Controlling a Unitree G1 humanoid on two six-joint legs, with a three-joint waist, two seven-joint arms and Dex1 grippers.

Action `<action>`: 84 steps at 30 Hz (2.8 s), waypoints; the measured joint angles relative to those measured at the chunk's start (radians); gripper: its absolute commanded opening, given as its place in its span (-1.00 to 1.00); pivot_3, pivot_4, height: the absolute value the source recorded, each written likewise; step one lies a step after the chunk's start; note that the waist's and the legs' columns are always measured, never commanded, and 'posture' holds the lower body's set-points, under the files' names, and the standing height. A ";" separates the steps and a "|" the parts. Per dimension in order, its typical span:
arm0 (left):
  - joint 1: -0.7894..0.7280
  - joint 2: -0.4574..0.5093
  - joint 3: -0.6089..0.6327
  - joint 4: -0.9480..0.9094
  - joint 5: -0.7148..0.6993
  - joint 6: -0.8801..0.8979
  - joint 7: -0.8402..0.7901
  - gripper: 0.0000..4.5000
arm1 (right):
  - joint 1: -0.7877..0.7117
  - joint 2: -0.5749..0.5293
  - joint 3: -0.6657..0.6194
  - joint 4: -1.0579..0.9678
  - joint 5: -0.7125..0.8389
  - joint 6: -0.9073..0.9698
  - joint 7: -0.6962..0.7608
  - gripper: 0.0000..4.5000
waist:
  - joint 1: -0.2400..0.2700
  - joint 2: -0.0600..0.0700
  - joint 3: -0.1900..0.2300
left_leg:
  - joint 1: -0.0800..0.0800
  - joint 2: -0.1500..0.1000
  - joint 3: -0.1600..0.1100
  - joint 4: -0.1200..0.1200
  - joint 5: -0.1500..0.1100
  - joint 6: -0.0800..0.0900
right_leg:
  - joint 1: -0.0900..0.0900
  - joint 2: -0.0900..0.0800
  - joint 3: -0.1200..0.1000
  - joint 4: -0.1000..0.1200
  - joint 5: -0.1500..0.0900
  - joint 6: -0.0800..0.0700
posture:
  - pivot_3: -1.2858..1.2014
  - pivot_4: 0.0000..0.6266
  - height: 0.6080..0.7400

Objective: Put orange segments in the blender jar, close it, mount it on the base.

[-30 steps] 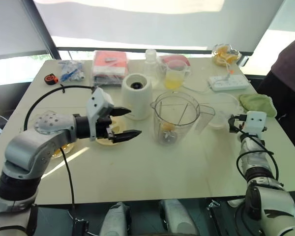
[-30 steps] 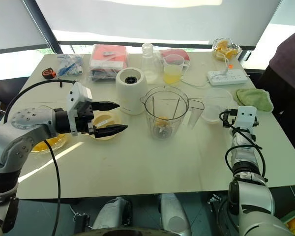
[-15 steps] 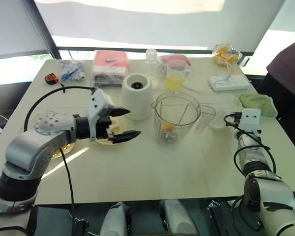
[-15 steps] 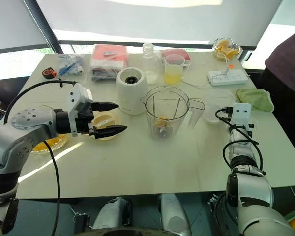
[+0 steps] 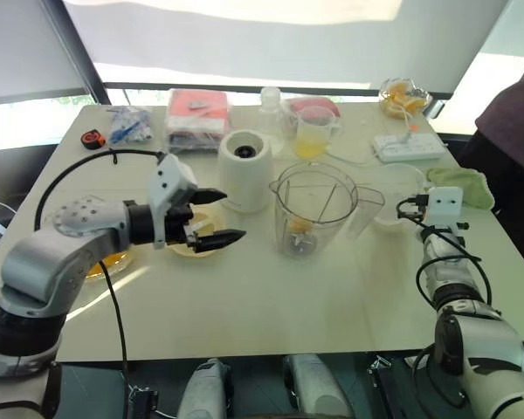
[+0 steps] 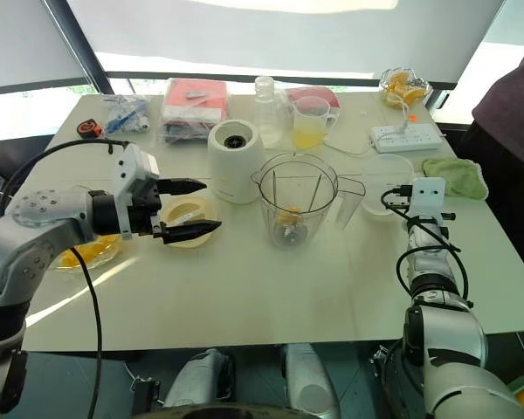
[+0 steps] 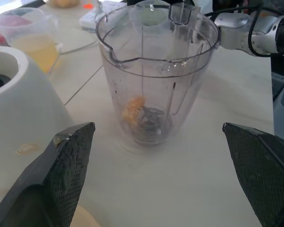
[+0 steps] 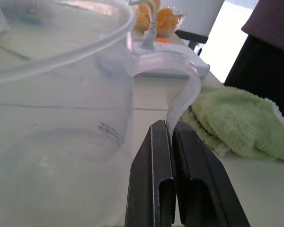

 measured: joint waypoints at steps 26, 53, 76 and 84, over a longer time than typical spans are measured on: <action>-0.076 -0.033 -0.013 0.084 -0.006 -0.018 -0.028 1.00 | -0.053 -0.280 0.124 -0.902 -0.030 0.364 0.437 -0.97 | 0.006 0.004 0.007 | -0.001 0.001 0.000 -0.003 0.000 0.000 | -0.002 0.000 -0.002 0.000 0.000 0.001 | 0.03 -0.52 1.00; -0.088 -0.082 -0.059 0.146 0.064 -0.067 -0.067 1.00 | 0.075 -0.351 0.161 -1.172 -0.165 0.289 0.536 -0.97 | 0.051 0.003 0.007 | -0.002 0.001 0.001 -0.002 0.000 0.000 | -0.003 0.000 -0.002 0.000 0.000 0.000 | 0.03 -0.52 1.00; -0.113 -0.113 -0.085 0.165 0.088 -0.093 -0.078 1.00 | 0.074 -0.355 0.162 -1.184 -0.283 0.162 0.525 -0.97 | 0.051 0.003 0.007 | -0.002 0.001 0.001 -0.001 0.000 0.000 | -0.003 0.000 -0.002 0.000 0.000 0.000 | 0.03 -0.52 1.00; -0.113 -0.117 -0.085 0.167 0.088 -0.093 -0.079 1.00 | 0.119 -0.267 0.098 -1.218 -0.094 0.432 0.547 -0.97 | 0.054 0.002 0.008 | -0.002 0.001 0.001 -0.001 0.000 0.000 | -0.003 -0.001 -0.002 0.000 0.000 0.000 | 0.03 -0.52 1.00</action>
